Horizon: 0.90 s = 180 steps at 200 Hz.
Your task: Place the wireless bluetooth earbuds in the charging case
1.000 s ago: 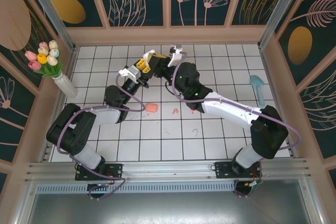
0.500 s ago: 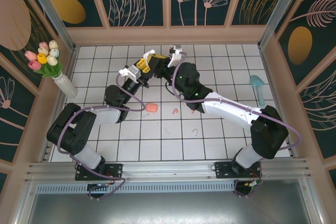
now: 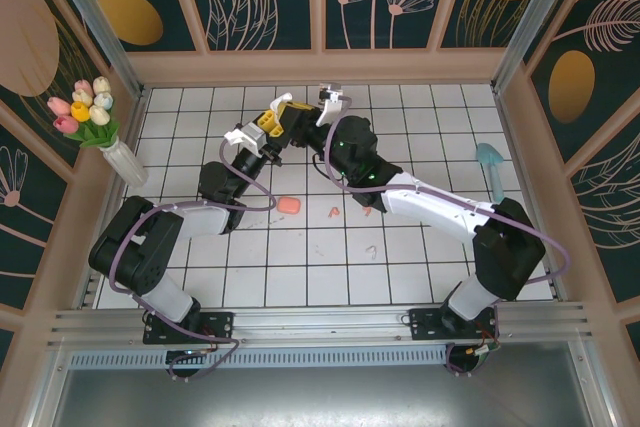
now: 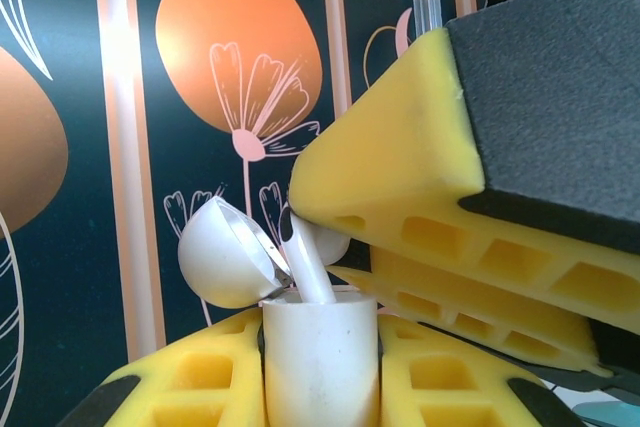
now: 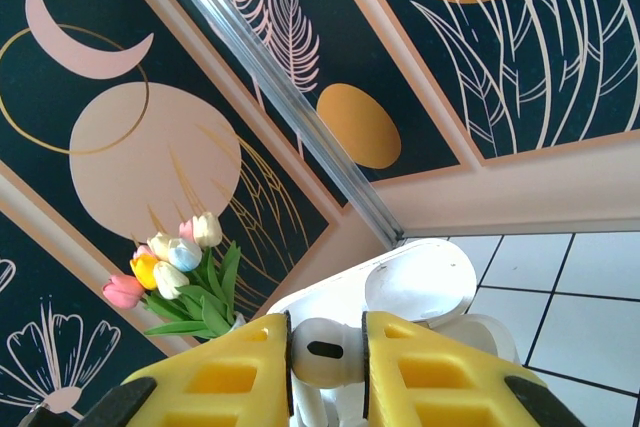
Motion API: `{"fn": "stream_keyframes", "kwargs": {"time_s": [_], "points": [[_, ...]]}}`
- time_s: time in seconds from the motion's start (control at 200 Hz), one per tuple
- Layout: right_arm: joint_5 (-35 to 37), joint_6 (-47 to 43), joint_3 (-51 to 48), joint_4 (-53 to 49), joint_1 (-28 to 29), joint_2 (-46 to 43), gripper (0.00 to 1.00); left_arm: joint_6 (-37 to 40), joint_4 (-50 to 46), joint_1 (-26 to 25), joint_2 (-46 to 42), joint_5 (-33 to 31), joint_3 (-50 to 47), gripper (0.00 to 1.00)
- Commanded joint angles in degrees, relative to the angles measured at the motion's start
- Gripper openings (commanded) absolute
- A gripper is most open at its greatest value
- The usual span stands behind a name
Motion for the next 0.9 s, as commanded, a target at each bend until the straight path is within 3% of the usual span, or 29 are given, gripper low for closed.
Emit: {"fn": "stream_keyframes", "kwargs": {"time_s": [0.0,0.896], "points": [[-2.91,-0.27,-2.44,-3.65,0.95,-0.22,0.23,-0.44,3.27,-0.62,-0.36,1.71,2.04,0.0],[0.74,1.32,-3.25,-5.77,0.53,-0.9,0.37,-2.04,4.22,-0.66,-0.53,1.83,0.55,0.0]]}}
